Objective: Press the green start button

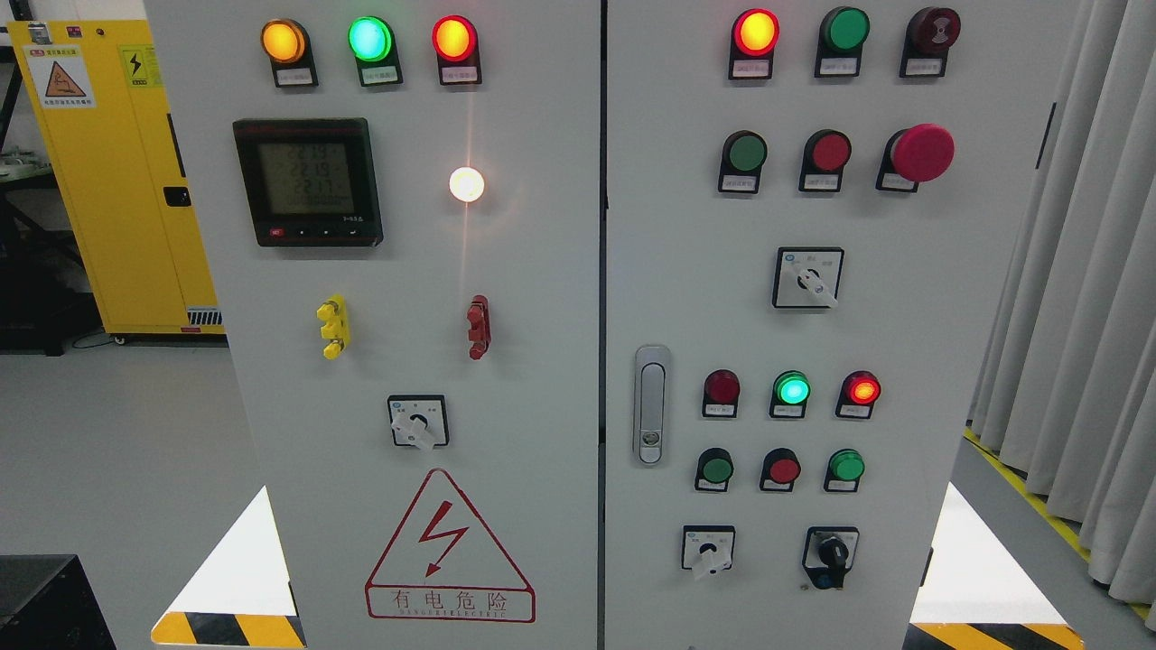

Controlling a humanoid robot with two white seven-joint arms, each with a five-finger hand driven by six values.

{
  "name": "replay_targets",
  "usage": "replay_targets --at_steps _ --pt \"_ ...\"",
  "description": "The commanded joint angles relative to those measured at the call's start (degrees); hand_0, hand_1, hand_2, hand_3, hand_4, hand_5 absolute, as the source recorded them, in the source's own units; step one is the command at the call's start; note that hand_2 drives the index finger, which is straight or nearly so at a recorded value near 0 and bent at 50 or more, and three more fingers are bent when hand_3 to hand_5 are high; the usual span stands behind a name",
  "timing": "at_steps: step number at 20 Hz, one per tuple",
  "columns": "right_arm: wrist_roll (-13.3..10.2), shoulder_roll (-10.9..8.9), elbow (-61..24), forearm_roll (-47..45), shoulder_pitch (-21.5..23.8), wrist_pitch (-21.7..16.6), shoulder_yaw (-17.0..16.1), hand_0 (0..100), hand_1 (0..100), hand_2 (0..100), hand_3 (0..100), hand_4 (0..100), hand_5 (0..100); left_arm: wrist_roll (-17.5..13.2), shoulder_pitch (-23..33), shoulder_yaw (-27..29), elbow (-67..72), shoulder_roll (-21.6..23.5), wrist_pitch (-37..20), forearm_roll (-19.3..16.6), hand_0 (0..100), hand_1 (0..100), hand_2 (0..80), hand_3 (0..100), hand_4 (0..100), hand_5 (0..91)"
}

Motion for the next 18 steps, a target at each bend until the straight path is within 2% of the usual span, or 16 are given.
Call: replay_targets --at_steps 1,2,4,10,12,18 --pt "-0.1 0.1 0.5 9.1 -3.4 0.2 -1.8 51 78 0 86 94 91 0.0 0.0 0.0 0.0 0.0 0.0 0.0 12 56 0.0 0 0 0.0" --pt "-0.2 0.1 0.5 12.6 -3.6 0.2 -2.8 49 79 0 91 98 100 0.0 0.0 -0.1 0.0 0.0 0.0 0.0 12 56 0.0 0 0 0.0" --pt "-0.8 0.1 0.5 19.1 -4.1 0.2 -4.0 52 81 0 95 99 100 0.0 0.0 0.0 0.0 0.0 0.0 0.0 12 56 0.0 0 0 0.0" --pt "-4.2 0.1 -0.7 33.8 -4.5 0.5 -6.6 55 86 0 95 99 100 0.0 0.0 0.0 0.0 0.0 0.0 0.0 12 56 0.0 0 0 0.0" --pt "-4.3 0.1 -1.2 38.4 -5.7 2.3 -7.9 56 88 0 96 99 100 0.0 0.0 0.0 0.0 0.0 0.0 0.0 12 56 0.0 0 0 0.0" --pt "-4.3 0.19 -0.6 48.2 -8.9 2.9 -10.1 58 92 0 96 98 100 0.0 0.0 -0.1 0.0 0.0 0.0 -0.1 12 56 0.0 0 0 0.0"
